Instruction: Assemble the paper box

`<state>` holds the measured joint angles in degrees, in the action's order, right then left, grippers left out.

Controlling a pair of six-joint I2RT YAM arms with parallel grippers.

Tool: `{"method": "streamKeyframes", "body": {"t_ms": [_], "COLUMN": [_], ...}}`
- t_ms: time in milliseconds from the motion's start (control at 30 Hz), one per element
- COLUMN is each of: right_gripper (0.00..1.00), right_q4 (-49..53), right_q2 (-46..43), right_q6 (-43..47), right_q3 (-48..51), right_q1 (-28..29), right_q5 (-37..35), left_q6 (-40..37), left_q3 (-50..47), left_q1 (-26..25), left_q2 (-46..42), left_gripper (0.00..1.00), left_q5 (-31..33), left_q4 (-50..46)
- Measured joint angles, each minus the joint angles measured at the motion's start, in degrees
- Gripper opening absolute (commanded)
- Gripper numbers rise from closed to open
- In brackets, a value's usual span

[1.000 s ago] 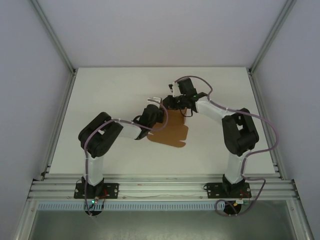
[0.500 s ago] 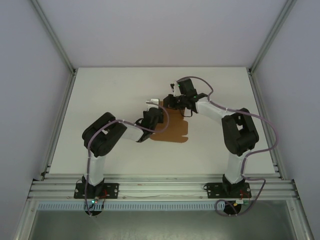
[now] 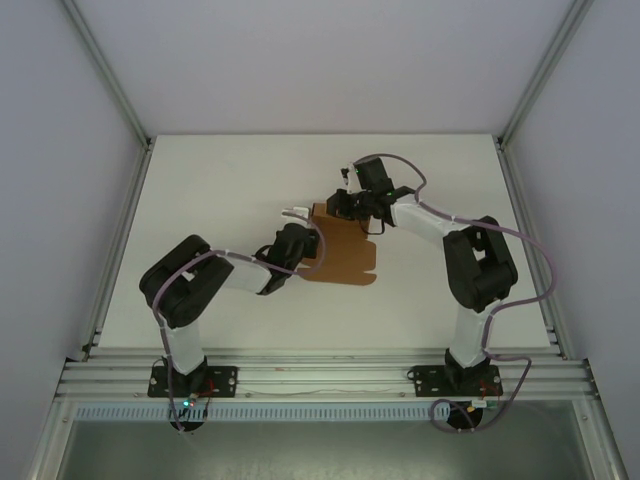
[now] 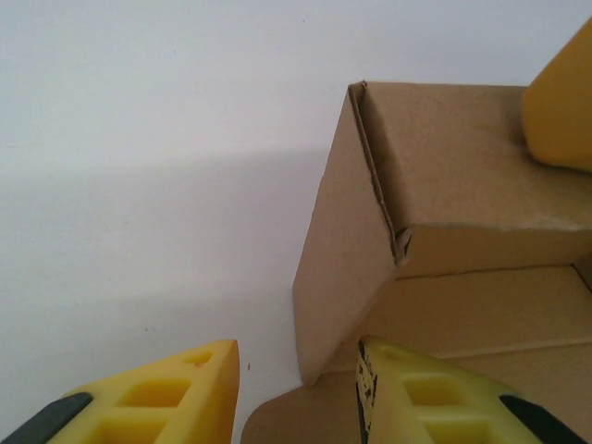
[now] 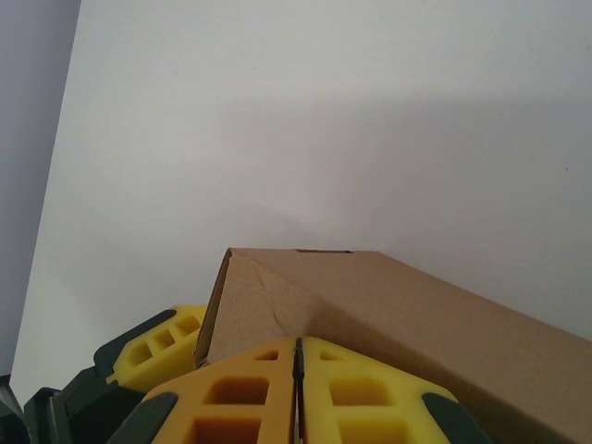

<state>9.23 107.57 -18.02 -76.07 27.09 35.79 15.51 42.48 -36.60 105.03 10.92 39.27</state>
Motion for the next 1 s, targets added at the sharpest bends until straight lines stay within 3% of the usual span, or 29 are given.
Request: {"method": "streamKeyframes", "body": {"t_ms": [67, 267, 367, 467, 633, 833, 967, 1000], "right_gripper": [0.1, 0.1, 0.1, 0.11, 0.21, 0.51, 0.76, 0.88], "right_q4": [0.02, 0.2, 0.2, 0.2, -0.09, 0.94, 2.49, 2.58], "right_q2": [0.0, 0.0, 0.0, 0.0, 0.0, -0.85, -5.33, -7.08], "right_q6": [0.0, 0.02, 0.02, 0.02, -0.44, -1.18, -1.44, -1.36], "right_q3": [0.0, 0.0, 0.0, -0.11, -0.44, -1.64, -1.64, -1.51], "right_q1": [0.0, 0.0, -0.02, 0.02, -0.17, -1.62, -4.81, -5.79], "right_q5": [0.0, -0.02, -0.04, -0.37, -1.03, -1.07, -1.55, -1.81], "left_q6": [-0.61, -0.61, -0.61, -1.2, -1.05, -3.15, -6.29, -7.06], "left_q3": [0.79, 6.78, 9.2, 11.96, 13.66, 13.44, 11.26, 10.43], "left_q1": [0.26, 1.42, 1.79, 1.79, 1.79, 1.9, 2.12, 2.27], "left_q2": [0.61, 4.59, 6.29, 8.09, 9.03, 8.98, 7.17, 6.25], "left_gripper": [0.29, 0.25, 0.01, 0.0, 0.0, 0.0, 0.0, 0.0], "left_q5": [-0.02, -1.16, -1.95, -1.57, -1.46, -1.36, -1.27, -1.31], "left_q4": [-0.17, -0.61, -0.83, -1.88, -2.82, -2.64, -2.8, -3.15]}}
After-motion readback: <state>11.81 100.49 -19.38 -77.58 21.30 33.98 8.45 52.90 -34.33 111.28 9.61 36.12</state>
